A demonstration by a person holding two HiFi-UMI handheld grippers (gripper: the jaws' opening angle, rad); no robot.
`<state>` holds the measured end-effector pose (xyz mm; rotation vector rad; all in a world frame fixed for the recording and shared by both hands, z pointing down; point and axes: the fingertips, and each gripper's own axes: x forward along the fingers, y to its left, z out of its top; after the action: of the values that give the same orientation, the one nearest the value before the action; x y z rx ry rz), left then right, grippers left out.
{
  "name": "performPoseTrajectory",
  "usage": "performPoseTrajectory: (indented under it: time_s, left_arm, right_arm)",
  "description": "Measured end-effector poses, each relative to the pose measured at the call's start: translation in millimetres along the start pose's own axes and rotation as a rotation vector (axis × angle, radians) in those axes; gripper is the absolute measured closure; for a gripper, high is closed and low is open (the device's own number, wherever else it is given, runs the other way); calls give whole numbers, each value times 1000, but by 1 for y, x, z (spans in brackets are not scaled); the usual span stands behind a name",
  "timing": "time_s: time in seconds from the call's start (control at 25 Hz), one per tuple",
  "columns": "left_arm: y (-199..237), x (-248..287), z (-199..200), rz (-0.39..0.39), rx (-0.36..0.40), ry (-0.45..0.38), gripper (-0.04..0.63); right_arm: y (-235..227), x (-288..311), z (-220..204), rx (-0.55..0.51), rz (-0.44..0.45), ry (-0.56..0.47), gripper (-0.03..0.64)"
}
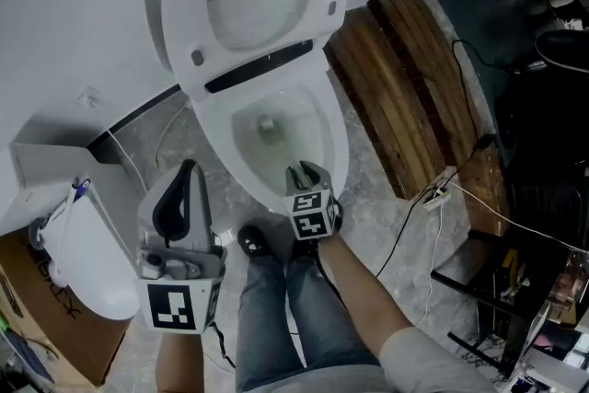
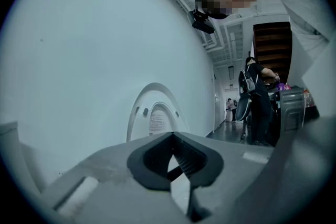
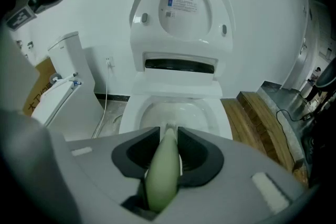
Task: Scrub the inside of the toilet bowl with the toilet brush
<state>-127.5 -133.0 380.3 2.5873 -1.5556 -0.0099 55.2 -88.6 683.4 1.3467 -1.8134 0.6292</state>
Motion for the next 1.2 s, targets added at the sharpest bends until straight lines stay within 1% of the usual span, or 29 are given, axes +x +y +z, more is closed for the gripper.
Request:
performPoseTrajectory:
  time_s: [0.16,0.44,0.52,0.64,0.8,0.92,1.2]
  left_arm:
    - [-6,-8,9,18,-1,4,592]
    - [-34,-30,37,43,-4,-13,592]
    - [-43,-39,44,54,-9,-9,592]
    - [-57,-52,53,76,-20,18,592]
    - [-72,-68,72,107,-28,7,592]
    - [-86,-80,89,123,-21,-6,591]
    - [-118,-100,127,122,14,-38,592]
  right_arm:
    - [-4,-24,5,-2,-5,-30,511]
    - [-15,-82,13,5,1,-86,510]
    - [-17,-101,16,1,5,-110,509]
    - [-21,-132,19,-5,11,-143,510]
    - [-26,-176,25,7,18,-188,510]
    - [-32,-210,32,8,15,-235,511]
    - [-40,-279,52,-11,16,-341,511]
